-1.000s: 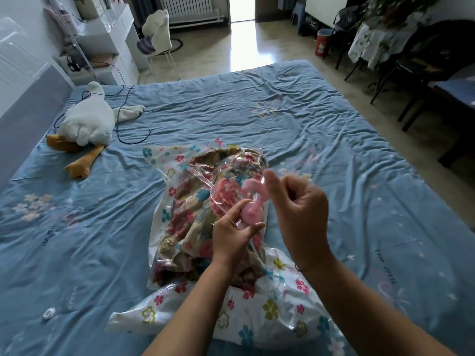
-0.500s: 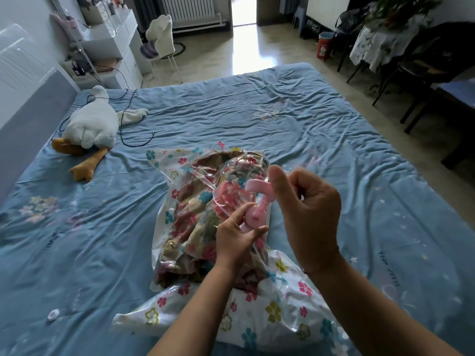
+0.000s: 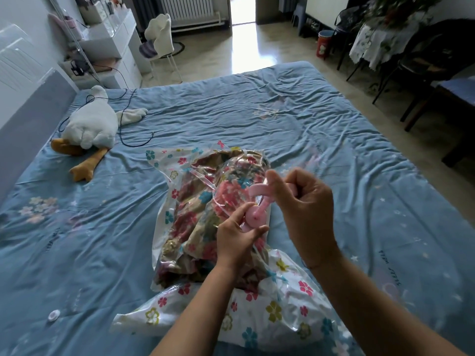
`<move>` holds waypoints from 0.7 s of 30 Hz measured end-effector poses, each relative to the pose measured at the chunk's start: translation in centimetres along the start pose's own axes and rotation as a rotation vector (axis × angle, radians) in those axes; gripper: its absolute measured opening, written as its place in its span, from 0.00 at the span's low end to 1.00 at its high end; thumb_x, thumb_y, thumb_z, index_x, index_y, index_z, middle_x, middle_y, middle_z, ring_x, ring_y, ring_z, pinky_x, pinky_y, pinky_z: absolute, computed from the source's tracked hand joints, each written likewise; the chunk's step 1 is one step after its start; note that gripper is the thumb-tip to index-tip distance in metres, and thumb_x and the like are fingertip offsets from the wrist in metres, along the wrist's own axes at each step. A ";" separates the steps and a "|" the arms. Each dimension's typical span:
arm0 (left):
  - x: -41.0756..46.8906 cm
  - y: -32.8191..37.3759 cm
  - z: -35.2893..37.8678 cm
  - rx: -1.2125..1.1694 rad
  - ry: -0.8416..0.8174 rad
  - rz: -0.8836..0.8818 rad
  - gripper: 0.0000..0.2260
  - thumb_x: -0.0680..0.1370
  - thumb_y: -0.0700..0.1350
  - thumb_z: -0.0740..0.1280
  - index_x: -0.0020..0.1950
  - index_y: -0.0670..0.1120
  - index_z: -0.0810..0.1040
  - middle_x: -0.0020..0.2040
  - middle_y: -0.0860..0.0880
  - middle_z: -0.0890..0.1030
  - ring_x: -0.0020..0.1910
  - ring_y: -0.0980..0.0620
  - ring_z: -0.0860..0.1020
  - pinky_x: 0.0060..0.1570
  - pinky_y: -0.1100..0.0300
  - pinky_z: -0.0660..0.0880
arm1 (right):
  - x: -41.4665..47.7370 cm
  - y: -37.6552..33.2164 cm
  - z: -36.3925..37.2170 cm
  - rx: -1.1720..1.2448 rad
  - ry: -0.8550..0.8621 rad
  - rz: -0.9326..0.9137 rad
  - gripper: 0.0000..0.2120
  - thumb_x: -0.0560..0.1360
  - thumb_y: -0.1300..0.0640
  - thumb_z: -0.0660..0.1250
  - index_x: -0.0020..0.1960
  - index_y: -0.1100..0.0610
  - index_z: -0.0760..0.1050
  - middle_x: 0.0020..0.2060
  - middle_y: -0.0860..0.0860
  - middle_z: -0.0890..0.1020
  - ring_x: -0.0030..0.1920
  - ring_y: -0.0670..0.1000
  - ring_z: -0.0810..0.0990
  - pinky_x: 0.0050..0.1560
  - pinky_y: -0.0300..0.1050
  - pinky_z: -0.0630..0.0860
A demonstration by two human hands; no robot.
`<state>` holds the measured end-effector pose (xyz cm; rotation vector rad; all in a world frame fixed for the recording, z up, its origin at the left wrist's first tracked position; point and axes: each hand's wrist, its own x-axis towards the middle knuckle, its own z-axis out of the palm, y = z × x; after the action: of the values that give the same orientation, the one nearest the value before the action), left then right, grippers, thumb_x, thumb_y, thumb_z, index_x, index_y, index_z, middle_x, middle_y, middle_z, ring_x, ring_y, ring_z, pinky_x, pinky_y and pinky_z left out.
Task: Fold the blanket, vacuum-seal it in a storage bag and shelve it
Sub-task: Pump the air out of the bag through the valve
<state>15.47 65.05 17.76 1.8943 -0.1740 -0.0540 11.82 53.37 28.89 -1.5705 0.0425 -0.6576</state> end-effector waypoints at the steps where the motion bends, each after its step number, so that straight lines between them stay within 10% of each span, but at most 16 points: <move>1: -0.1 0.0 0.1 0.001 -0.006 0.004 0.28 0.65 0.47 0.80 0.64 0.49 0.79 0.56 0.54 0.84 0.54 0.58 0.82 0.55 0.52 0.79 | -0.6 1.8 -0.2 -0.100 -0.025 0.067 0.23 0.73 0.44 0.71 0.30 0.51 0.62 0.26 0.62 0.77 0.30 0.57 0.81 0.30 0.53 0.72; 6: -0.7 -0.1 0.3 -0.013 -0.007 0.005 0.22 0.66 0.42 0.79 0.57 0.56 0.81 0.50 0.57 0.85 0.52 0.60 0.82 0.55 0.54 0.79 | -1.6 5.9 -1.0 -0.364 -0.168 0.365 0.25 0.64 0.32 0.67 0.28 0.53 0.68 0.23 0.45 0.69 0.27 0.44 0.66 0.32 0.44 0.67; 12: 0.1 -0.4 0.0 -0.012 0.006 0.004 0.30 0.64 0.52 0.79 0.65 0.49 0.78 0.58 0.53 0.83 0.57 0.56 0.81 0.58 0.50 0.78 | 0.5 -0.5 0.2 0.055 0.040 0.019 0.25 0.74 0.43 0.70 0.30 0.55 0.62 0.30 0.71 0.77 0.32 0.71 0.78 0.33 0.60 0.70; 16: -0.4 -0.4 0.6 0.001 -0.009 0.002 0.23 0.66 0.43 0.80 0.59 0.54 0.81 0.51 0.60 0.84 0.52 0.60 0.82 0.55 0.56 0.79 | -1.9 5.0 -0.2 -0.233 -0.052 0.252 0.26 0.70 0.32 0.66 0.29 0.51 0.62 0.23 0.45 0.68 0.24 0.43 0.66 0.29 0.42 0.66; 21: -0.2 -0.6 0.2 0.004 -0.016 -0.003 0.23 0.66 0.47 0.79 0.60 0.51 0.81 0.52 0.57 0.84 0.52 0.58 0.82 0.54 0.54 0.80 | -0.8 4.0 -0.4 -0.368 -0.104 0.251 0.24 0.69 0.36 0.66 0.28 0.53 0.64 0.22 0.45 0.67 0.25 0.45 0.64 0.30 0.43 0.65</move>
<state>15.33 65.04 17.09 1.8986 -0.1824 -0.0712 12.41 52.81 24.92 -1.9116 0.2923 -0.3824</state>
